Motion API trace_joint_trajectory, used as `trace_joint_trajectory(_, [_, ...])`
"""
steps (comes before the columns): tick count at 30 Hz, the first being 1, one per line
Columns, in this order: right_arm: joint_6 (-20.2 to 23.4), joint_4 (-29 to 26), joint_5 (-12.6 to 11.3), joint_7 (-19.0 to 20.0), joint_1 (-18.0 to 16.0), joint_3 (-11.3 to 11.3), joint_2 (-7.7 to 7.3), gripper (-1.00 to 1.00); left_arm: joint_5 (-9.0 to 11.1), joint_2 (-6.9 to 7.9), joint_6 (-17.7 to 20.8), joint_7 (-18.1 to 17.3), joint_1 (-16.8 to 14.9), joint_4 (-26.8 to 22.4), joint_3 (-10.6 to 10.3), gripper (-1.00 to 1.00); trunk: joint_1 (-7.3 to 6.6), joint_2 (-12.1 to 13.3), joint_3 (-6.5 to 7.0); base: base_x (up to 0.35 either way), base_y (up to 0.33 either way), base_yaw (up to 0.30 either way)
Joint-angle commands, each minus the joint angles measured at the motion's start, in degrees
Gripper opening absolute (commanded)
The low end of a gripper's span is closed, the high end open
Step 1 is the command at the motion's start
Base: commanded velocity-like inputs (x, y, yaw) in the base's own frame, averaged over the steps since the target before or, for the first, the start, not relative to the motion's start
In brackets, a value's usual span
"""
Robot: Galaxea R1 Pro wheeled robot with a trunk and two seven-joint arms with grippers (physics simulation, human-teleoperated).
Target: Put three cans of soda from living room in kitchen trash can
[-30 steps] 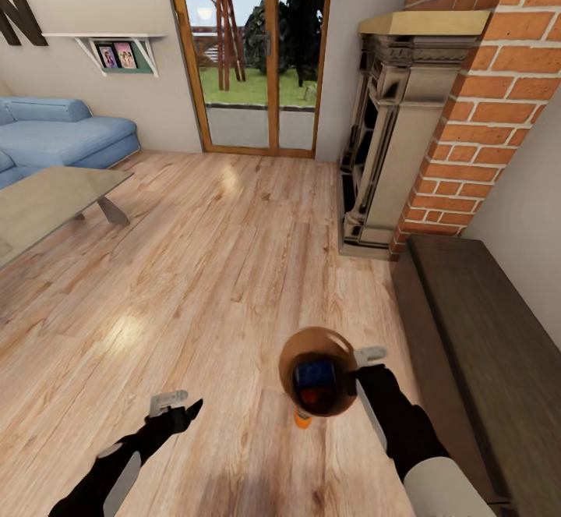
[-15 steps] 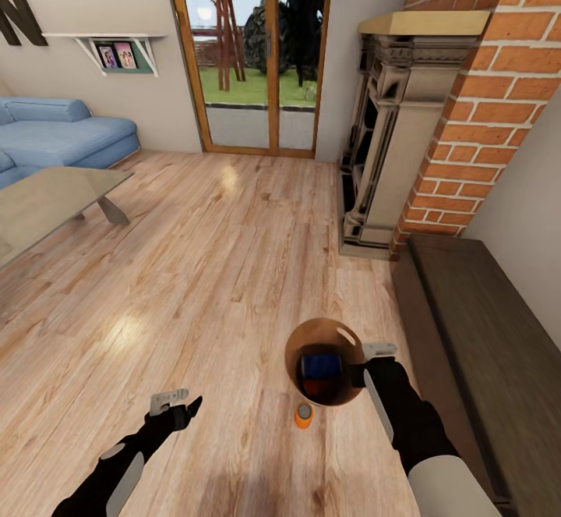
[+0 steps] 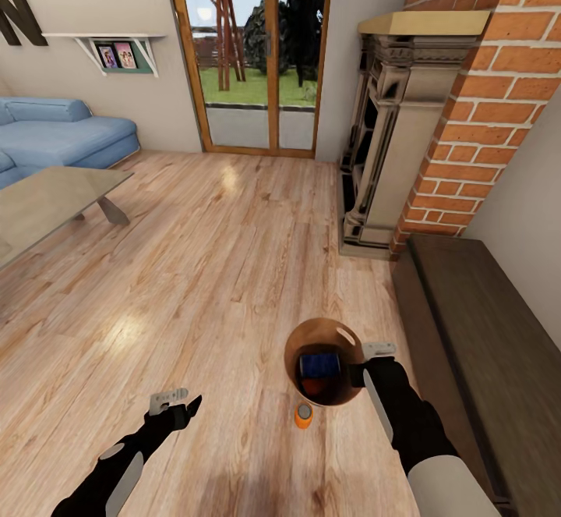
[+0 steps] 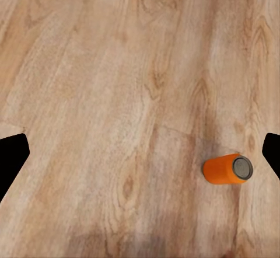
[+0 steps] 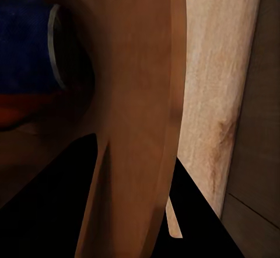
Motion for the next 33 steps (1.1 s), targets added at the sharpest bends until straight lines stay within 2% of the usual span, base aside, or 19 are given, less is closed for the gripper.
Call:
trace_joint_trajectory(1, [-0.07,-0.02,-0.43,0.05,-0.02,0.05,0.01,-1.00,0.00,0.02,-0.01,-0.01,0.00,0.00,0.00,1.00,0.00,0.00,0.01,0.000,0.000,0.000])
trace_joint_trajectory(13, [-0.09,0.06,-0.43,0.05,-0.02,0.10,0.01,-1.00,0.00,0.10,-0.01,-0.57,0.00,0.00,0.01,1.00,0.00,0.00,0.01,0.000,0.000,0.000])
trace_joint_trajectory(21, [-0.09,0.07,-0.43,0.05,-0.02,0.11,0.01,-1.00,0.00,0.98,0.06,-6.34,0.00,0.03,0.08,1.00,0.00,0.00,0.01,0.033,0.042,-0.003])
trace_joint_trajectory(26, [-0.09,0.14,-0.43,0.05,-0.02,0.11,0.04,-1.00,0.00,1.10,0.12,-7.54,0.00,0.03,0.09,1.00,0.00,0.00,0.05,0.130,0.248,-0.177])
trace_joint_trajectory(27, [-0.09,0.15,-0.43,0.05,-0.02,0.11,0.05,-1.00,0.00,1.42,0.15,-8.97,0.00,0.07,0.10,1.00,0.00,0.00,0.07,0.141,0.279,-0.250])
trace_joint_trajectory(30, [-0.09,0.15,-0.43,0.30,-0.02,0.11,0.07,-1.00,0.06,2.32,0.14,-9.87,0.00,0.09,0.12,1.00,0.00,0.00,0.15,0.131,0.263,-0.256])
trace_joint_trajectory(33, [-0.09,0.15,-0.43,0.42,-0.02,0.11,0.09,-1.00,0.04,2.45,0.10,-9.99,0.00,0.09,0.10,1.00,0.00,0.00,0.20,0.051,0.104,-0.167])
